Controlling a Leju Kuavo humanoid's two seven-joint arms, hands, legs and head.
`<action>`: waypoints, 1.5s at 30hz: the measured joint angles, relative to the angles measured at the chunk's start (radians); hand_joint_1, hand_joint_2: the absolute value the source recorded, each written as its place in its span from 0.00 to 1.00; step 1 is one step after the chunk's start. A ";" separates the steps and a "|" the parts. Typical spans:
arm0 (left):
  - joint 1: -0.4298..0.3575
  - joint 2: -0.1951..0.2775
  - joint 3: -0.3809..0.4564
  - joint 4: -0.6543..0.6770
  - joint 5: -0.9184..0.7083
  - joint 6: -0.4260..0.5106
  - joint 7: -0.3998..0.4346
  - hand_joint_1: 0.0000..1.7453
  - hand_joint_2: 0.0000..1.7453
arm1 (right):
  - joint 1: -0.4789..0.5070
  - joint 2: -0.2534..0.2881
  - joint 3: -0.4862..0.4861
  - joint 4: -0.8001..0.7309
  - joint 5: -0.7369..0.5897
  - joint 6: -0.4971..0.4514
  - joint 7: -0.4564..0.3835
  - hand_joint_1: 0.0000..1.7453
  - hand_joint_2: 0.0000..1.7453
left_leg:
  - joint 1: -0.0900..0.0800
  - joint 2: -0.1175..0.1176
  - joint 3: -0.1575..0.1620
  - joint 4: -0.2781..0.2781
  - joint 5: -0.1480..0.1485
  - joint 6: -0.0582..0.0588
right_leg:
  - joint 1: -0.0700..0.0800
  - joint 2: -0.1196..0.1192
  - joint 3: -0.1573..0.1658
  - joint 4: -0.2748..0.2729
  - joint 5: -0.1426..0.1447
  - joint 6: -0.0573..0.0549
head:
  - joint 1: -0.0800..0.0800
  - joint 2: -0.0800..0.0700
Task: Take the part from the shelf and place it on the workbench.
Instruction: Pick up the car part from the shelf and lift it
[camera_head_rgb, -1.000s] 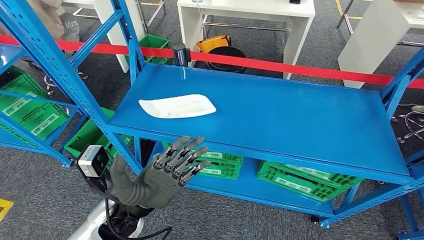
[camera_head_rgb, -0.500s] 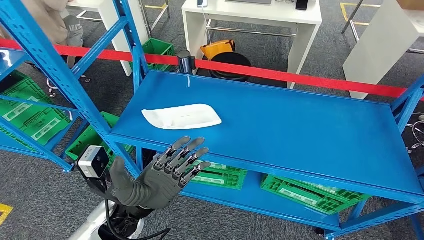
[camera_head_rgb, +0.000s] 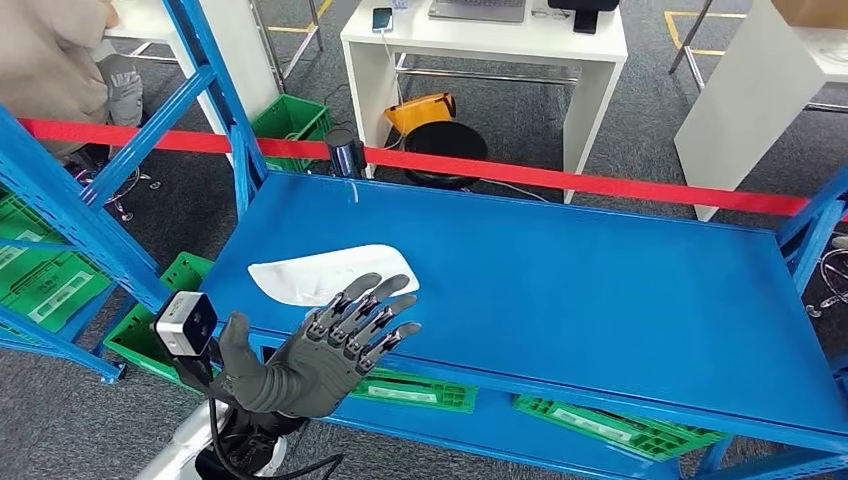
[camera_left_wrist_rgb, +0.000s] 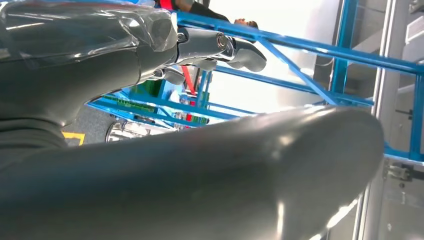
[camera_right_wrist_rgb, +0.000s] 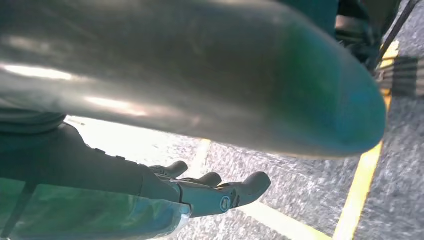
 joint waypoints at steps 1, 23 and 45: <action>0.001 0.001 0.001 -0.001 -0.003 0.001 0.000 0.00 0.00 | -0.003 0.001 0.000 0.000 0.000 0.000 0.000 0.00 0.00 | -0.004 -0.007 0.007 -0.001 0.005 0.003 | 0.001 0.004 0.008 -0.004 -0.006 0.007 | 0.000 0.000; 0.015 0.005 0.011 -0.006 0.003 -0.004 -0.015 0.00 0.00 | -0.005 -0.023 0.013 0.001 0.000 -0.020 0.001 0.00 0.00 | 0.016 0.007 0.015 0.193 -0.206 -0.051 | -0.012 -0.020 -0.163 0.025 0.124 0.006 | -0.002 0.000; 0.012 0.003 0.010 -0.007 -0.005 0.001 -0.015 0.00 0.00 | -0.012 -0.030 0.024 0.001 0.000 -0.026 0.001 0.00 0.00 | 0.011 0.009 0.134 -0.033 -0.097 -0.021 | -0.007 -0.024 -0.177 0.049 0.117 0.044 | 0.000 0.000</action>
